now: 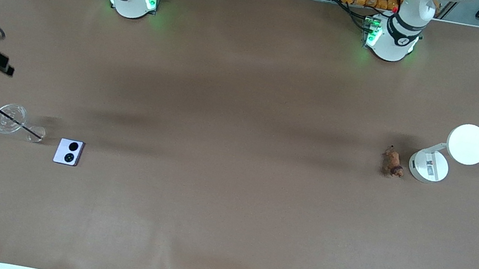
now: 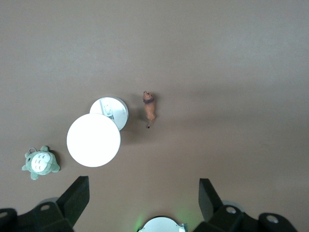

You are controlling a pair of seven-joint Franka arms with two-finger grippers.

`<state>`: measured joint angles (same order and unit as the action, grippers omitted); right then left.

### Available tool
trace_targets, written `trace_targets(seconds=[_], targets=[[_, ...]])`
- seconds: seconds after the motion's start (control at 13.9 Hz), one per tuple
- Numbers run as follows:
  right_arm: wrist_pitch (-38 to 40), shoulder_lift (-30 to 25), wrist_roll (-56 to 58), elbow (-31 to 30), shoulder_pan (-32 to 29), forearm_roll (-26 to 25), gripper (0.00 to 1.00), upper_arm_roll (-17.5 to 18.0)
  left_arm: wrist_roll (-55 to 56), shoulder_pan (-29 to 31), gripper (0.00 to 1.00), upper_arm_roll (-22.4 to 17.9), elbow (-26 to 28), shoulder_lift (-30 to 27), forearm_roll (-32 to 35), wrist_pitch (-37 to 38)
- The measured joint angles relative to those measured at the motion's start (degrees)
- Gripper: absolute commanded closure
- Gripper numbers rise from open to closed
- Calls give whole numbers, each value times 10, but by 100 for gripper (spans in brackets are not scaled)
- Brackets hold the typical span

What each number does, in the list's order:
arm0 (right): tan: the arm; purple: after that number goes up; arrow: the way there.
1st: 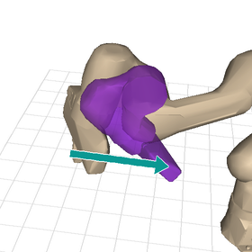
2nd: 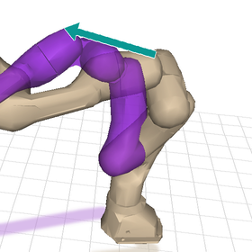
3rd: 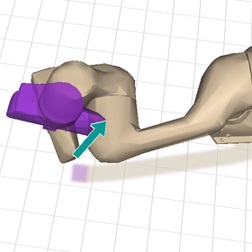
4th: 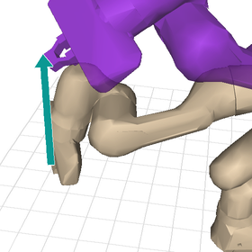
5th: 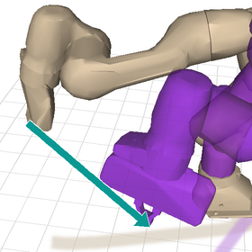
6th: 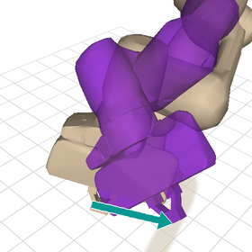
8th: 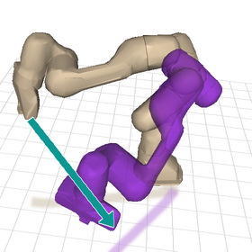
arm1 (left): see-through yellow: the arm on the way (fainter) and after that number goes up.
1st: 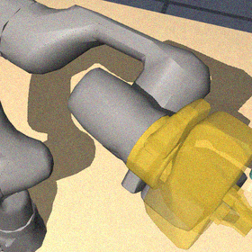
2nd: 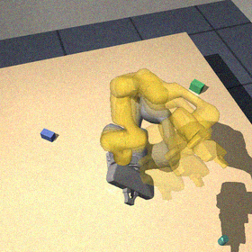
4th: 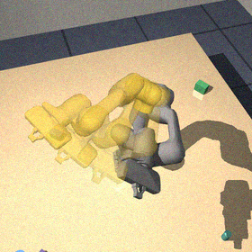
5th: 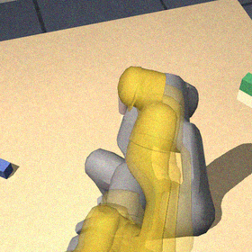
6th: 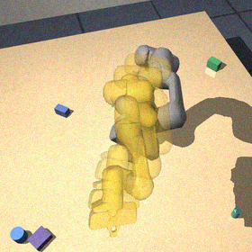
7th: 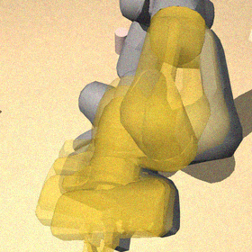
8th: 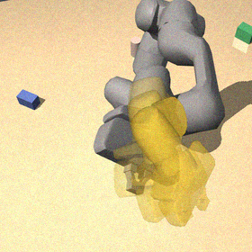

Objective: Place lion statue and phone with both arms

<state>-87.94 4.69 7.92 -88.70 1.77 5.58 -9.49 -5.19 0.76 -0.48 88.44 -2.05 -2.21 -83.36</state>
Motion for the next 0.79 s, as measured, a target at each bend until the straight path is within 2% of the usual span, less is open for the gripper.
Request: trace_targets(seconds=[0.29, 0.79], targets=[[37, -46, -17, -12, -20, -17, 0, 29, 0, 0, 0, 1, 0, 1, 1, 0], [50, -59, -35, -9, -25, -37, 0, 51, 0, -1, 0, 2, -2, 1, 2, -1]])
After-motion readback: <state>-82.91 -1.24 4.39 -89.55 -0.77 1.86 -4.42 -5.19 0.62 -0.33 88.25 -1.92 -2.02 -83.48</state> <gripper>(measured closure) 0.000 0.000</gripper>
